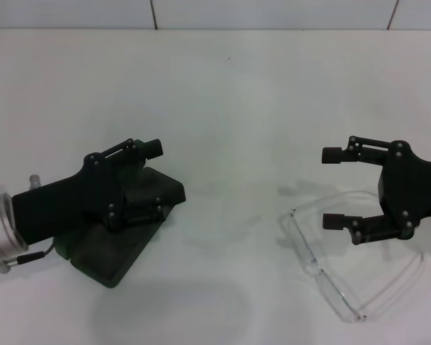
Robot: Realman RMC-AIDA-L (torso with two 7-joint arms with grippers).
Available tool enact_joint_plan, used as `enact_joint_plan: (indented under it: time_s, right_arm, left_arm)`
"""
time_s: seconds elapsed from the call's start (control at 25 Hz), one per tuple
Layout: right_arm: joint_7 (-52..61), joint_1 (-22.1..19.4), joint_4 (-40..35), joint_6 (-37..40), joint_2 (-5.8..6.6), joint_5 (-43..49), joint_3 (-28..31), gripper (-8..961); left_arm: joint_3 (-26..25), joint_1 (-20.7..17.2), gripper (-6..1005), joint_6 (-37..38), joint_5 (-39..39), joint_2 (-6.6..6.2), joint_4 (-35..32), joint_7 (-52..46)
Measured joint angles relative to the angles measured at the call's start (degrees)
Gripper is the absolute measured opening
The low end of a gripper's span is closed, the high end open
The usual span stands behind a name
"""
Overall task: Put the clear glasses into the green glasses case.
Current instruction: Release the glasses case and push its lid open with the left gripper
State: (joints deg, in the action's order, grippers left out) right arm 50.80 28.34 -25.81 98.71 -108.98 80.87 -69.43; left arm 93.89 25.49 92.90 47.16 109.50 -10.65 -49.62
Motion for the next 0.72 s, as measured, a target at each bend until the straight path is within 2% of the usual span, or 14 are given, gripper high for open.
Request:
enact_joint_plan:
  time_s: [0.72]
  right_arm:
    - [-0.4, 0.4, -0.1, -1.0, -0.26, 0.5, 0.0, 872]
  left_arm:
    - [-0.3, -0.3, 890, -0.4, -0.2, 0.36, -0.2, -0.5]
